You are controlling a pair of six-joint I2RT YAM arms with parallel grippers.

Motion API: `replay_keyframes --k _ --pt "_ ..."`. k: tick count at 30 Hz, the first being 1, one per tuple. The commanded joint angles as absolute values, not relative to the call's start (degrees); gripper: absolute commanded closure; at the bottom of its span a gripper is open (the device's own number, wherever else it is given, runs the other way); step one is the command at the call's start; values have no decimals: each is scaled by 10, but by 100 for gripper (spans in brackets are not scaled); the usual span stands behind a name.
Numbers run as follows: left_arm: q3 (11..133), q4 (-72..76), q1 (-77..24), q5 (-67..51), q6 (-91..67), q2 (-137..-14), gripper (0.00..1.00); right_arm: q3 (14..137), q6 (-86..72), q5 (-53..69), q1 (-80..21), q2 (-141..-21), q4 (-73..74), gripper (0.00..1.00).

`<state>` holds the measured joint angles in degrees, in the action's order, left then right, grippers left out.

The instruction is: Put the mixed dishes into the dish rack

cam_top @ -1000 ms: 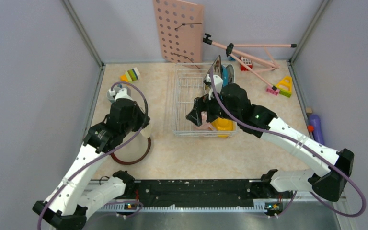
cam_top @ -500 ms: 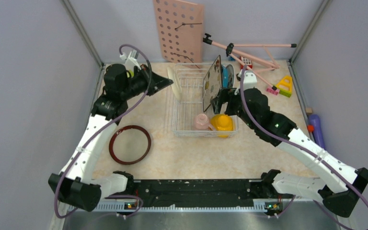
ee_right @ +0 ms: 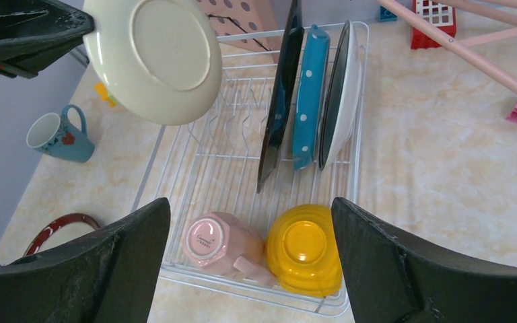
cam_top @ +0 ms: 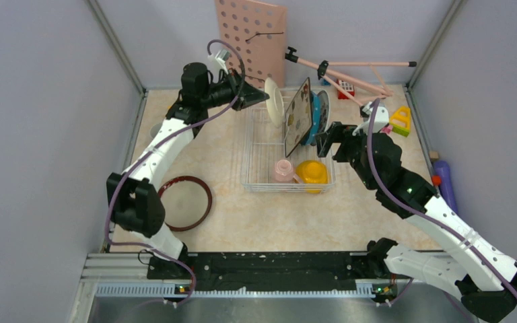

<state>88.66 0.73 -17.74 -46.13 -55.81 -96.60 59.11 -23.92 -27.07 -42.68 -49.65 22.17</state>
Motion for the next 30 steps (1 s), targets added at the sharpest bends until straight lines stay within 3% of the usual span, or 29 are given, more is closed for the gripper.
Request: replay_keyframes --k 1,26,28,30 --pt "947 41 -179 -491 -540 -1013 100 599 -219 -294 -420 -494 198 12" --pt "1005 -73 -181 -426 -444 -1173 99 590 -216 -282 -410 -511 172 12" --pt "1013 -94 -184 -418 -430 -1179 88 588 -220 -281 -410 -509 176 12" --pt "1022 -117 -187 -413 -413 -1181 58 586 -224 -280 -410 -505 178 12"
